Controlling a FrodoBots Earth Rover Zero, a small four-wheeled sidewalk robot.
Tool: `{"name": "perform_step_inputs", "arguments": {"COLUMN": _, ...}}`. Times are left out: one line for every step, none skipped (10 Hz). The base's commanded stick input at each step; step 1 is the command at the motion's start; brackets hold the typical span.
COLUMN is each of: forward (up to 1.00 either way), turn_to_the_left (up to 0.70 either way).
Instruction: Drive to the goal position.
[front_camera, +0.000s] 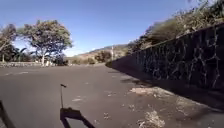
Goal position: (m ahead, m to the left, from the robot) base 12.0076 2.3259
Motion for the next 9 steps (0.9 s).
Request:
{"name": "perform_step_inputs", "arguments": {"forward": 1.0, "turn_to_the_left": 0.0}}
{"name": "perform_step_inputs", "arguments": {"forward": 1.0, "turn_to_the_left": 0.0}}
{"name": "perform_step_inputs", "arguments": {"forward": 1.0, "turn_to_the_left": 0.0}}
{"name": "perform_step_inputs", "arguments": {"forward": 1.0, "turn_to_the_left": 0.0}}
{"name": "perform_step_inputs", "arguments": {"forward": 1.0, "turn_to_the_left": 0.0}}
{"name": "perform_step_inputs", "arguments": {"forward": 1.0, "turn_to_the_left": 0.0}}
{"name": "perform_step_inputs", "arguments": {"forward": 1.0, "turn_to_the_left": 0.0}}
{"name": "perform_step_inputs", "arguments": {"forward": 1.0, "turn_to_the_left": 0.0}}
{"name": "perform_step_inputs", "arguments": {"forward": 1.0, "turn_to_the_left": 0.0}}
